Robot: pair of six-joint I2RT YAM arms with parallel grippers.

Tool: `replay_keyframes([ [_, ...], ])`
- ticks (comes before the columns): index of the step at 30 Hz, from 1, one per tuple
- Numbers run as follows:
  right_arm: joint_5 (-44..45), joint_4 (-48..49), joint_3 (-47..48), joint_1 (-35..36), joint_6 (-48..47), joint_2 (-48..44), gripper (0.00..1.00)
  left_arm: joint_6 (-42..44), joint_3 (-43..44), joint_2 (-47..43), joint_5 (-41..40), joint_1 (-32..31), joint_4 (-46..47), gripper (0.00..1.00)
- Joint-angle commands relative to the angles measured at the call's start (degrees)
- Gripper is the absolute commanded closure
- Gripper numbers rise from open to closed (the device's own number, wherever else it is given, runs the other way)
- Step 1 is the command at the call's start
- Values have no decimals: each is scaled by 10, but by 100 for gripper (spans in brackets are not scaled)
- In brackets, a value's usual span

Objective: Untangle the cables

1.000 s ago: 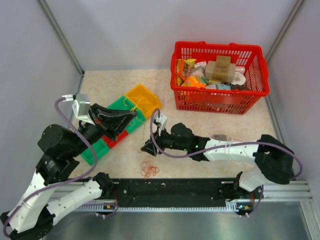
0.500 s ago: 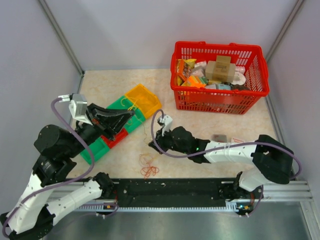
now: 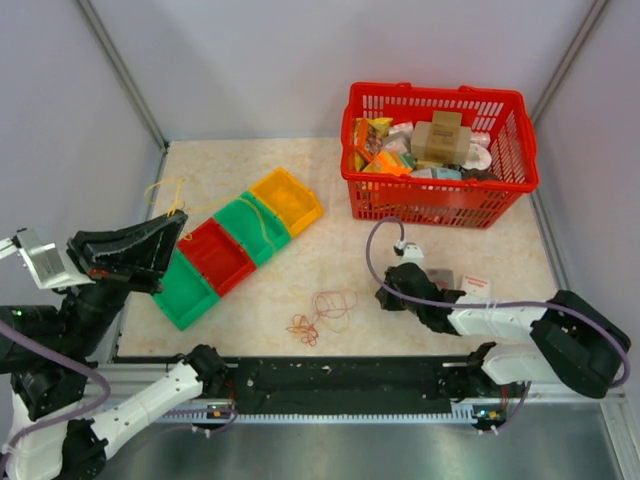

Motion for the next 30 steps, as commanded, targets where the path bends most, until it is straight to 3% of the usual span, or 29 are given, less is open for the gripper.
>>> replay_keyframes([
  [1, 45, -42, -12, -18, 16, -68, 100, 18, -27, -5, -44, -1, 33, 100],
  [9, 48, -107, -15, -20, -19, -162, 100, 11, -58, 68, -20, -1, 2, 100],
  [14, 73, -177, -11, -22, -18, -231, 100, -14, -80, 152, -67, -1, -64, 100],
  [21, 129, -282, 14, -33, -10, -322, 100, -49, -196, 149, -87, -1, 4, 100],
  [30, 131, -298, 14, -38, -26, -354, 98, -74, -276, 166, -104, 0, 8, 100],
])
